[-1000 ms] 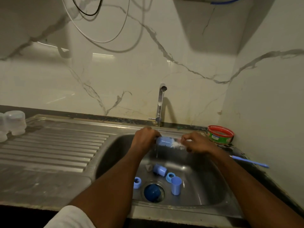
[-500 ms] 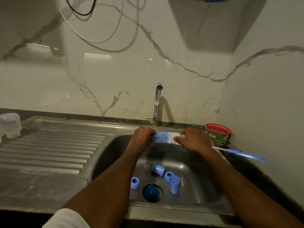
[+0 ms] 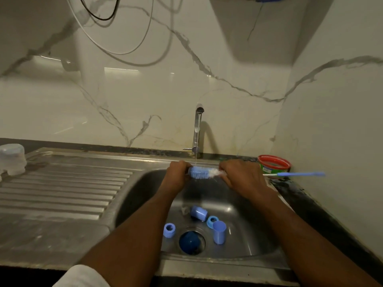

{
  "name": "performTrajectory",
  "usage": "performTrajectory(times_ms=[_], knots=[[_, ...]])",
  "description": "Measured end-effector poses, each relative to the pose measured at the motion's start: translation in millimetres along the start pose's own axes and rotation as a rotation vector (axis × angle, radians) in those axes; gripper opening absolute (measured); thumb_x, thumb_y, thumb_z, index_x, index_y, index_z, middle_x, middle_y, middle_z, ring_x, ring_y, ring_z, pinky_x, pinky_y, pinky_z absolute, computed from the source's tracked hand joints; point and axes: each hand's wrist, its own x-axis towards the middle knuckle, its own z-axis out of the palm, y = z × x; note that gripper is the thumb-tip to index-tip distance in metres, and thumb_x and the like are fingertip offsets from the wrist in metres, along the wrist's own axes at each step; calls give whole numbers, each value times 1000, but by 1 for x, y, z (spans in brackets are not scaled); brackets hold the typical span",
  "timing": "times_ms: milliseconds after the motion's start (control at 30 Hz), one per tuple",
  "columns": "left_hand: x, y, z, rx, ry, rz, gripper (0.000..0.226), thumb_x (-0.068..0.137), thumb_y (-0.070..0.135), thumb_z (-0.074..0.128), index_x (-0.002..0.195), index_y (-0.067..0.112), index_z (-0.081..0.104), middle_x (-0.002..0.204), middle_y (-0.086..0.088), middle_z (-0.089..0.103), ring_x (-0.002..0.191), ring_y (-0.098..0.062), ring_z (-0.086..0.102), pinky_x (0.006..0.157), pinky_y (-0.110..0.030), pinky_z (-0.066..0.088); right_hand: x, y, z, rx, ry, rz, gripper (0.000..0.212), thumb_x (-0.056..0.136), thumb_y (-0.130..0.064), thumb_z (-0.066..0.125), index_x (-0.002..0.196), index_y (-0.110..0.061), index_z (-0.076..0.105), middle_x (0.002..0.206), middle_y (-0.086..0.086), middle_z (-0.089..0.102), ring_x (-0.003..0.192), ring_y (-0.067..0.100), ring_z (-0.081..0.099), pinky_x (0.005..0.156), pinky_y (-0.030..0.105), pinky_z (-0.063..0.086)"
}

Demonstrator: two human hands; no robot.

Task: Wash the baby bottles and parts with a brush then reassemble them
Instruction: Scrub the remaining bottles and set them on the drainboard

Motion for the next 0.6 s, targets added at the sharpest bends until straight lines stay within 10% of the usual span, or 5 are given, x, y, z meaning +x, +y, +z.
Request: performTrajectory(times_ms=[167,300,600], knots=[[-3,5,-2,4,146,42,22,87,24,79,108,20,74,101,1,75,93,-10,69,88,-29,56,12,-9,1,125,-100,388,31,93,-52,59,104,-24,69,93,1,71,82,21,66,77,40,57],[-6,11,4,154,115,154,21,91,24,73,112,22,70,106,-1,73,96,-11,68,90,-31,56,16,-6,-18,867,-452,658,25,100,-30,62,100,-5,68,71,4,65,56,13,53,53,24,45],[1,4,4,92,-83,148,28,95,26,68,122,22,66,118,-3,70,106,-16,65,97,-36,53,-4,13,-1,99,-123,-50,53,81,-70,65,121,-39,50,118,-8,64,102,17,61,84,34,50]])
